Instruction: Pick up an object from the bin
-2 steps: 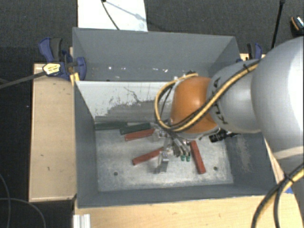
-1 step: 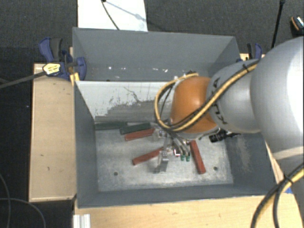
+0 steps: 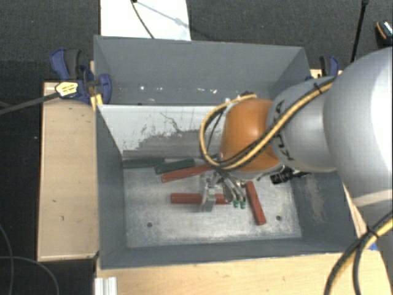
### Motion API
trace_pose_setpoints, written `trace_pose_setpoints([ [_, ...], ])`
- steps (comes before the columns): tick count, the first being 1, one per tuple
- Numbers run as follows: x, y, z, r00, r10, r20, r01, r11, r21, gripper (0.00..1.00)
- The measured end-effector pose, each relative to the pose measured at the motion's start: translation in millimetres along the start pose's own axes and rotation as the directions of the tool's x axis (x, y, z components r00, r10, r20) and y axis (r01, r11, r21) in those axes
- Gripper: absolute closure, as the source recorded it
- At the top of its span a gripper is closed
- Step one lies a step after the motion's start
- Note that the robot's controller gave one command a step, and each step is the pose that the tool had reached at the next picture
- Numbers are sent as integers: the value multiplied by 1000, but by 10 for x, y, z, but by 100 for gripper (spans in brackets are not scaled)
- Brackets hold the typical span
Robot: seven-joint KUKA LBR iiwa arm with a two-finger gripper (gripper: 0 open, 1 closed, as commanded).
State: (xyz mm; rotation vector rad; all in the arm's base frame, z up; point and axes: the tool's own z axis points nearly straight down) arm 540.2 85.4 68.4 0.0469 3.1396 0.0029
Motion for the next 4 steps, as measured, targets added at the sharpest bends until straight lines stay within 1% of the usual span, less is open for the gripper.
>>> trace_pose_setpoints([
  [1, -12, 3, -236, 1000, 4, 4, -4, 1000, 0, 100],
  [2, -23, 6, -343, 1000, 6, 5, -6, 1000, -1, 100],
  [3, -42, 10, -783, 1000, 7, 6, -7, 1000, -1, 100],
  [4, -51, 11, -859, 1000, 7, 4, -7, 1000, 0, 100],
])
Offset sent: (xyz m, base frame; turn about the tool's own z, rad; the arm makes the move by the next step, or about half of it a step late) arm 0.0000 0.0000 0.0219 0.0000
